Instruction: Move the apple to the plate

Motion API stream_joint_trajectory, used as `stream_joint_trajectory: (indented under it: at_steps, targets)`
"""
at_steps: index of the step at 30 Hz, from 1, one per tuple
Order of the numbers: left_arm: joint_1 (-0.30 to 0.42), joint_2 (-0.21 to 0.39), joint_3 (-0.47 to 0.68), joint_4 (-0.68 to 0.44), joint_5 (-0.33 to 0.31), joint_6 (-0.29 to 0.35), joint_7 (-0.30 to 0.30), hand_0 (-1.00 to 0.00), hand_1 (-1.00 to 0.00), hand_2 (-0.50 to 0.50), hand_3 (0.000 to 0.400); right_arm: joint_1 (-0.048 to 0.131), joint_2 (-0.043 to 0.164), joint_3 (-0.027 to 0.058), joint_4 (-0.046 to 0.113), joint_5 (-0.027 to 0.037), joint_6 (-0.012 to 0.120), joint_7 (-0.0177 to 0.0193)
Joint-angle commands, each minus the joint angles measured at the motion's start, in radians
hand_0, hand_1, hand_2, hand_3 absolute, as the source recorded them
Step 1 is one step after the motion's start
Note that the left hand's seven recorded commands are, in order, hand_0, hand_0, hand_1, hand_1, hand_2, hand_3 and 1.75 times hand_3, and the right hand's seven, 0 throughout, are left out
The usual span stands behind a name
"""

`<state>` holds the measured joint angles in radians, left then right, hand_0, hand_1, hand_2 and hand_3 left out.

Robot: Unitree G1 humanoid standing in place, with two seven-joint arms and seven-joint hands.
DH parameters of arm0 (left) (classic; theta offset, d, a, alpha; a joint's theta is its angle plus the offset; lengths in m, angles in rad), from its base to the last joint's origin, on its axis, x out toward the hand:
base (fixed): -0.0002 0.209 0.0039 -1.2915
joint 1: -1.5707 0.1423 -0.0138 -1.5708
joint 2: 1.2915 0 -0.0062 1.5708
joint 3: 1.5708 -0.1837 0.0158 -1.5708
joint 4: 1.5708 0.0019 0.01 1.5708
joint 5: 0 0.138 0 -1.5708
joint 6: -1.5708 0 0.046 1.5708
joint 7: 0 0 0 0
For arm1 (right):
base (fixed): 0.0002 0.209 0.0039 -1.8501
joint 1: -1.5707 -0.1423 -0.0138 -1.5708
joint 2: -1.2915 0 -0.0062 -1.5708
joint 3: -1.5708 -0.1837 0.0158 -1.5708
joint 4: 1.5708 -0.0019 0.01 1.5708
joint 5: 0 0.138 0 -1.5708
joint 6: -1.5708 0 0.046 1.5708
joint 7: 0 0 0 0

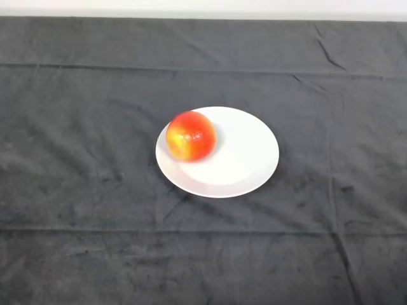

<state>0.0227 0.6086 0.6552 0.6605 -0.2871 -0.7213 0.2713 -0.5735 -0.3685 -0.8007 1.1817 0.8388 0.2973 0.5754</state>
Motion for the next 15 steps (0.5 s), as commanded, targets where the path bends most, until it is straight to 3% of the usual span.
stream_joint_trajectory:
  at_steps: [1,15]
  targets:
    - [-0.037,0.021,0.056,0.047,0.011,-0.031,-0.01,0.0,0.0,0.0,0.0,-0.008,-0.02,-0.0141,0.018,-0.0037,-0.004,-0.0033]
    - [-0.055,0.031,0.07,0.094,0.007,-0.05,-0.039,0.0,0.0,0.0,0.0,-0.009,-0.02,-0.0145,0.019,-0.0038,-0.004,-0.0026]
